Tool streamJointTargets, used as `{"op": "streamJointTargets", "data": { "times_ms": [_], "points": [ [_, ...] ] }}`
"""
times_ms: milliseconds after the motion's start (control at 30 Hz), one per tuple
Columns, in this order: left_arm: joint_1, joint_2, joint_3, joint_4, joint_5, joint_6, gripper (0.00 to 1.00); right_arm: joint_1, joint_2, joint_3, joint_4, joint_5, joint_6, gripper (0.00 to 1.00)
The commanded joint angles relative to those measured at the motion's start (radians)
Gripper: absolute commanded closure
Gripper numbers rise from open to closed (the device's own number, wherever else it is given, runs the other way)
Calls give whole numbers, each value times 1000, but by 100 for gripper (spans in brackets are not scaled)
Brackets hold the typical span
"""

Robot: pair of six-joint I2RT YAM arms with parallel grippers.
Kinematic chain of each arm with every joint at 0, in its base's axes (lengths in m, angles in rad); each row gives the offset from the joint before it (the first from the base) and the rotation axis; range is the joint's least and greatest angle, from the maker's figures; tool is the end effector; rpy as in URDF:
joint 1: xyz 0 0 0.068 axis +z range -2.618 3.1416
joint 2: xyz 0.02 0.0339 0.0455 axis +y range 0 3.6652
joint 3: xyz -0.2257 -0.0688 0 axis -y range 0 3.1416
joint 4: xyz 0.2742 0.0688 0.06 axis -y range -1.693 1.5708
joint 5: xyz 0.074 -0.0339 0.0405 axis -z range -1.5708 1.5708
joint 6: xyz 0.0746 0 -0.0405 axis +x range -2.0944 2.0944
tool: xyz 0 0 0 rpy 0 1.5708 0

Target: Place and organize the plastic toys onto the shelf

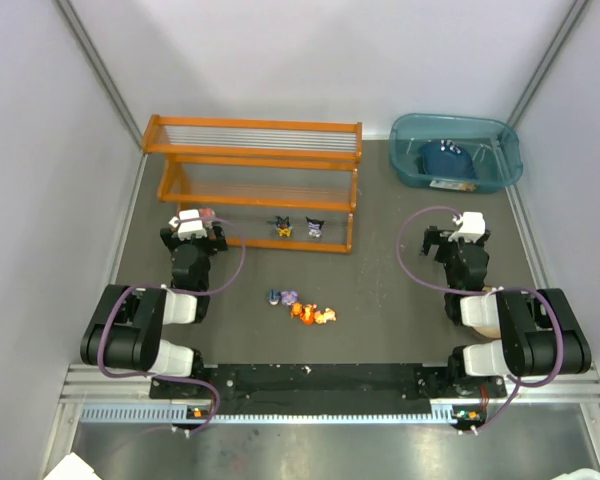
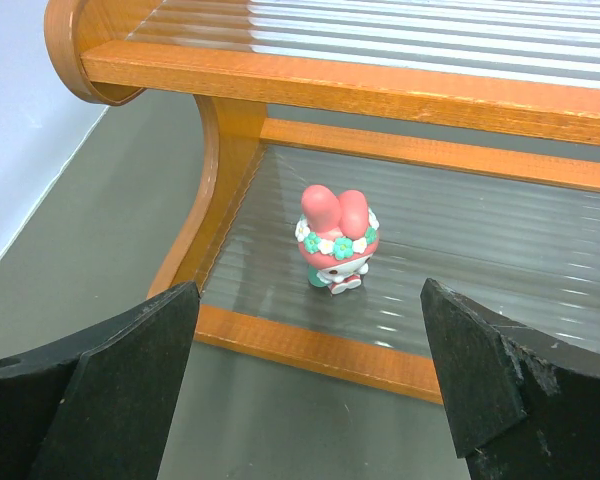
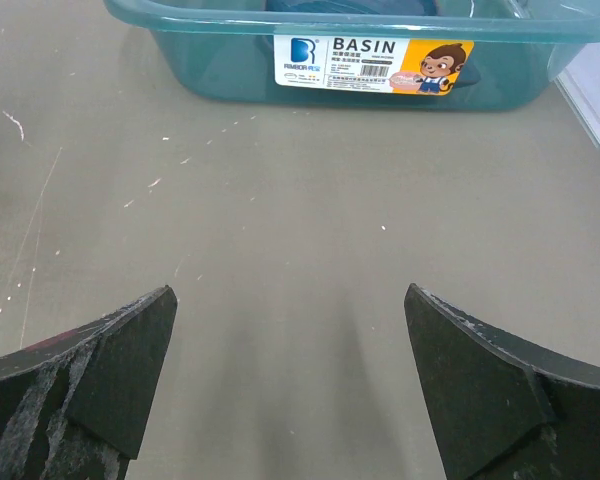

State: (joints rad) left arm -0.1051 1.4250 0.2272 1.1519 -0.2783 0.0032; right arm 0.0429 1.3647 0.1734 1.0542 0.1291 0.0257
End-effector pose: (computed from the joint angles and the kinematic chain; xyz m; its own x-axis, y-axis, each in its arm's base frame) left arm 0.2891 -0.0099 0.0966 -0.0462 0.0080 -0.9989 -0.1719 0.9850 0.0158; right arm 0.2779 0.0023 0.0817 -0.1343 0.0197 -0.9907 0.0884 0.9961 0.0079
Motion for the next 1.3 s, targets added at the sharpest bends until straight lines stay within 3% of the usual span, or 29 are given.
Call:
{"op": "streamJointTargets", "data": {
  "times_ms": [0, 400, 500, 600, 767, 967, 1067, 1167, 1233, 1267],
  "points": [
    [2, 6, 6, 52, 4, 0, 1, -9, -3, 32, 33, -6, 0, 1],
    [1, 3, 3, 54, 4, 0, 1, -8, -3, 29, 41, 3, 2, 1],
    [-7, -49, -19, 68, -21, 4, 1, -8, -16, -5, 104, 124, 52, 1],
    [-36, -150, -8, -53, -113, 0, 1, -6, -55, -38, 106, 188, 80, 1],
    [-59, -346, 69, -439, -133, -106, 1, -8, -59, -74, 177, 185, 75, 1],
    [-117, -494, 72, -555, -148, -106, 1, -9, -58, -84, 201, 176, 60, 1],
    [-134, -560, 90, -648, -127, -117, 1, 11, -104, -37, 43, 208, 60, 1],
    [-146, -600, 103, -719, -96, -144, 1, 17, -194, 87, -263, 303, 92, 1],
    [-150, -626, 116, -791, -70, -170, 1, 17, -243, 116, -301, 308, 98, 1],
    [-151, -649, 127, -835, -62, -201, 1, 18, -266, 124, -398, 305, 132, 1]
  ]
}}
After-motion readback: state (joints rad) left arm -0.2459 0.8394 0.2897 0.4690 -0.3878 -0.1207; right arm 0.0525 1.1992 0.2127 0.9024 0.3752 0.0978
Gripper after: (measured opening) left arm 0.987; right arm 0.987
